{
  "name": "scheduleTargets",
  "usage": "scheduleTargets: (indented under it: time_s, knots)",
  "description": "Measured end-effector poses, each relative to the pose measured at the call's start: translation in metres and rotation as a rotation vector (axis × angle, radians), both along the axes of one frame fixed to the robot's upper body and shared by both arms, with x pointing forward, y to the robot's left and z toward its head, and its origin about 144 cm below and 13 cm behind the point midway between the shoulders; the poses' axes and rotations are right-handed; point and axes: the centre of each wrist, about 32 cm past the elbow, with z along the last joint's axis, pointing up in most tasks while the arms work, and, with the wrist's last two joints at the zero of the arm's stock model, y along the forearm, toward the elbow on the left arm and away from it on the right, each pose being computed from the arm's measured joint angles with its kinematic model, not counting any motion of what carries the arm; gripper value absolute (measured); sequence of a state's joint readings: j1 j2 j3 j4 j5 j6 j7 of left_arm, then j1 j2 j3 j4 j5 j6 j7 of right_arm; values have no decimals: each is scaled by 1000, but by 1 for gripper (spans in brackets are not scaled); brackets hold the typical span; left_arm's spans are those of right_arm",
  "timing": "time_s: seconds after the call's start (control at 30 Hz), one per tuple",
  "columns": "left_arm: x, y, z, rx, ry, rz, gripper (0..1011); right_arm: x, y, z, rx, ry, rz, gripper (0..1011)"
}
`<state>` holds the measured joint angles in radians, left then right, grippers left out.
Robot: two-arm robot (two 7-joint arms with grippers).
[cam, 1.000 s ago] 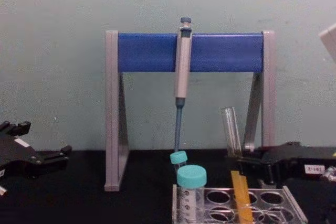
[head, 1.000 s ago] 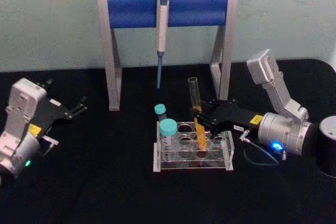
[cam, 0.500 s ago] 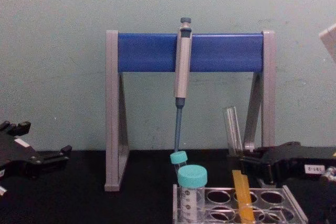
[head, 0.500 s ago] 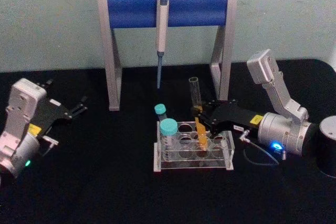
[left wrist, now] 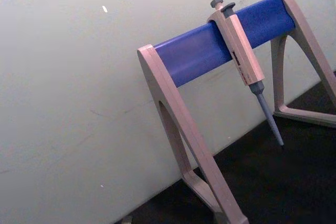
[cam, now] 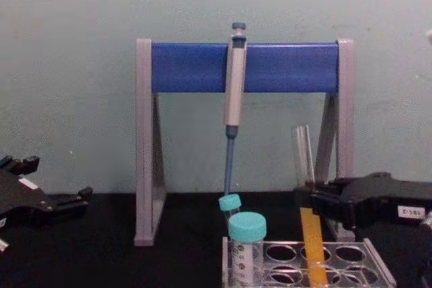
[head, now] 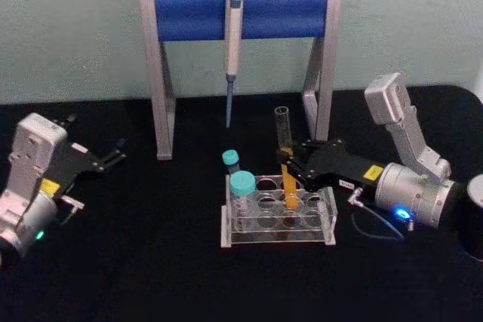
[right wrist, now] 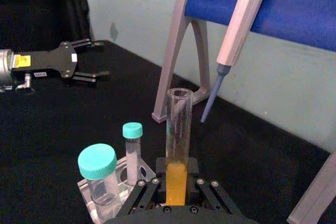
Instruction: Pick up the test tube from the test tube rack, shake it, then place it back into the test tube rack.
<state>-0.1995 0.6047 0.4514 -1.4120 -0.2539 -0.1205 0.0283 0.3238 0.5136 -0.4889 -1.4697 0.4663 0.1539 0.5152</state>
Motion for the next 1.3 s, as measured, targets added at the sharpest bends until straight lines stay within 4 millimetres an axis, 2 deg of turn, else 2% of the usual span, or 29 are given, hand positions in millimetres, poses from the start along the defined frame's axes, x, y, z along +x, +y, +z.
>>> scheduleTargets:
  time_s: [0.7,0.9,1.3]
  knots:
    - [0,0,0,0,0,0,1001,-20,-9,-7,107,-120,-1,221]
    - [0,0,0,0,0,0,1001,-24,-9,0,122,-146,4,221]
    - [0,0,0,0,0,0,1001,-21,-8,28,150,-228,1,221]
